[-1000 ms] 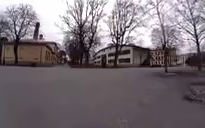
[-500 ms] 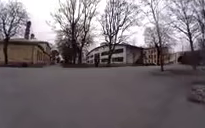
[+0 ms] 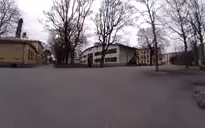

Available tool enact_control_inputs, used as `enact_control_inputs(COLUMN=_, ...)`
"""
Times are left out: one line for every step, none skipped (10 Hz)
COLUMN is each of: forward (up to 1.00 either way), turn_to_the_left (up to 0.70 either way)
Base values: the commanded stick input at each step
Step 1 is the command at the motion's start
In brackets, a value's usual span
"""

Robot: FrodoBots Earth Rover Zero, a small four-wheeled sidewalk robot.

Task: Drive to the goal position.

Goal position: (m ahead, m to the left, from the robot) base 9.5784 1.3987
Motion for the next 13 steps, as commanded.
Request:
enact_control_inputs(forward=0.85, turn_to_the_left=0.0)
enact_control_inputs(forward=0.85, turn_to_the_left=0.0)
enact_control_inputs(forward=0.85, turn_to_the_left=0.0)
enact_control_inputs(forward=0.85, turn_to_the_left=0.0)
enact_control_inputs(forward=0.85, turn_to_the_left=0.0)
enact_control_inputs(forward=0.85, turn_to_the_left=0.0)
enact_control_inputs(forward=0.85, turn_to_the_left=0.0)
enact_control_inputs(forward=0.85, turn_to_the_left=0.0)
enact_control_inputs(forward=0.85, turn_to_the_left=0.0)
enact_control_inputs(forward=0.85, turn_to_the_left=0.0)
enact_control_inputs(forward=0.85, turn_to_the_left=0.0)
enact_control_inputs(forward=0.85, turn_to_the_left=0.0)
enact_control_inputs(forward=0.85, turn_to_the_left=0.0)
